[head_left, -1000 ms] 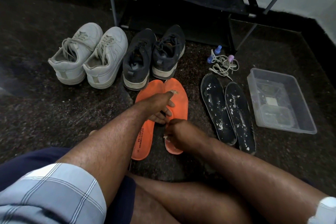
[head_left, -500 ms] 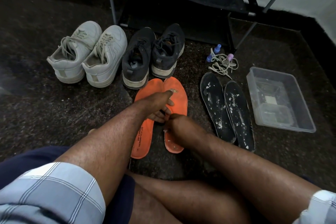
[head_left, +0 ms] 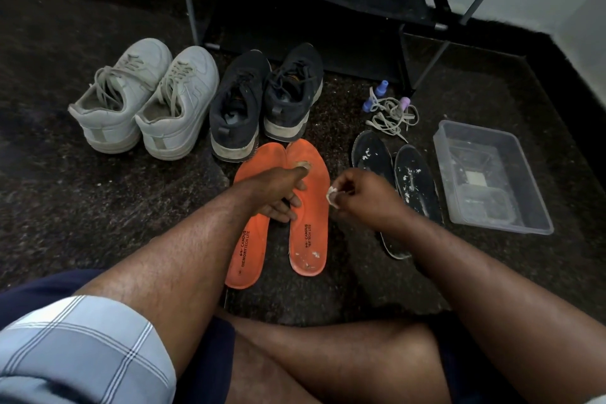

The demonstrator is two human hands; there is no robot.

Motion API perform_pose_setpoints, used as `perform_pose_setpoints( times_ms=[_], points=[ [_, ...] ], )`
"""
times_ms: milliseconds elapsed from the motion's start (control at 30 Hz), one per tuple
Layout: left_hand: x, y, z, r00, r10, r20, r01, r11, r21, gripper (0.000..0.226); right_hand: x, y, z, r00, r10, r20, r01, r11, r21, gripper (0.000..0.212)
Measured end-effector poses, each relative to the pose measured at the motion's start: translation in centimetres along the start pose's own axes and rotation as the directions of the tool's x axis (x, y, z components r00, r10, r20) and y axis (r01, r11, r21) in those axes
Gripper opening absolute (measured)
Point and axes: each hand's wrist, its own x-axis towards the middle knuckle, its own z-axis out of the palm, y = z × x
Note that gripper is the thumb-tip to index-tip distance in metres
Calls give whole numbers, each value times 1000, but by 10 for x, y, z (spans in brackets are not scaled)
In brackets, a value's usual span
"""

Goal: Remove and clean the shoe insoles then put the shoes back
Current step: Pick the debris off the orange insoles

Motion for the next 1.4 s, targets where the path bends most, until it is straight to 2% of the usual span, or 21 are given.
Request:
perform_pose_setpoints(
  times_ms=[67,100,167,267,300,433,600,733,900,1067,1267,1400],
  points=[
    [1,0,0,1000,6,-1,-6,1000,6,56,-8,0,-8,994,-17,112,15,1000,21,14],
    [1,1,0,1000,11,-5,-11,1000,5,55,-12,2,-9,987,-44,155,50,998,-36,16],
    [2,2,0,1000,23,-19,-23,1000,3,53,-17,5,-7,986,-94,137,118,978,-172,18],
    [2,2,-1,999,44,-23,-44,999,-4,52,-21,10,6,994,-57,88,70,987,-147,19],
    [2,1,-1,999,42,-9,-42,999,-9,52,-22,10,12,992,-47,115,66,984,-167,22],
    [0,-3,1,995,-21,98,20,1000,15,50,-22,11,29,950,-177,258,267,889,-372,21],
    [-2,-4,5,995,-33,90,31,999,29,51,-22,11,45,940,-164,300,298,824,-483,21],
    [-3,-5,7,996,-33,84,29,998,48,52,-31,13,52,907,-127,401,324,819,-474,27],
    [-4,-5,7,995,-33,93,28,998,51,51,-26,11,48,942,-143,305,279,839,-468,22],
    [-3,-6,5,996,-29,89,26,999,29,53,-37,16,58,901,-118,417,339,792,-508,23],
    [-4,-5,5,994,-36,103,33,999,32,52,-28,5,60,935,-213,284,325,835,-445,22],
    [-3,-5,6,995,-36,90,34,999,25,54,-34,2,68,887,-222,404,413,773,-482,20]
  ],
)
